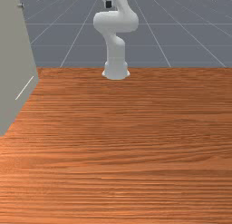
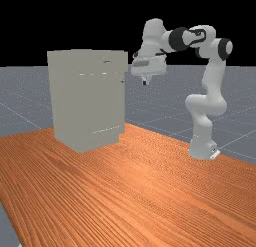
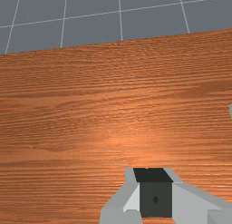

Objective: Open the drawer

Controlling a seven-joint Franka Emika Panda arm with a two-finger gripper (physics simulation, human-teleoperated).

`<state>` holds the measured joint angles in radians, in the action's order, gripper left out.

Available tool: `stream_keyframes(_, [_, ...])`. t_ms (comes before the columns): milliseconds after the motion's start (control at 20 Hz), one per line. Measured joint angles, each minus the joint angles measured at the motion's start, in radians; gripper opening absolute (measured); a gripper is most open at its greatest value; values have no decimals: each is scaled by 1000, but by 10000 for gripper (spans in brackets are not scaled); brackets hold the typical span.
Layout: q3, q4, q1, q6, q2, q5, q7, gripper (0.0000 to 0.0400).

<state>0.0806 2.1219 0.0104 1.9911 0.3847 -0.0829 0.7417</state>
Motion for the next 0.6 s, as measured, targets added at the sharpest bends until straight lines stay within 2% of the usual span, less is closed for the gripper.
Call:
stream_keyframes(250, [-32,-132,8,-105,108,16,35,0])
stream_keyframes(300, [-33,-187,-3,-131,111,42,35,0])
stream_keyframes(450, [19,-352,-67,-174,111,108,32,0])
stream_keyframes(600, [115,-492,-130,-202,96,128,22,0])
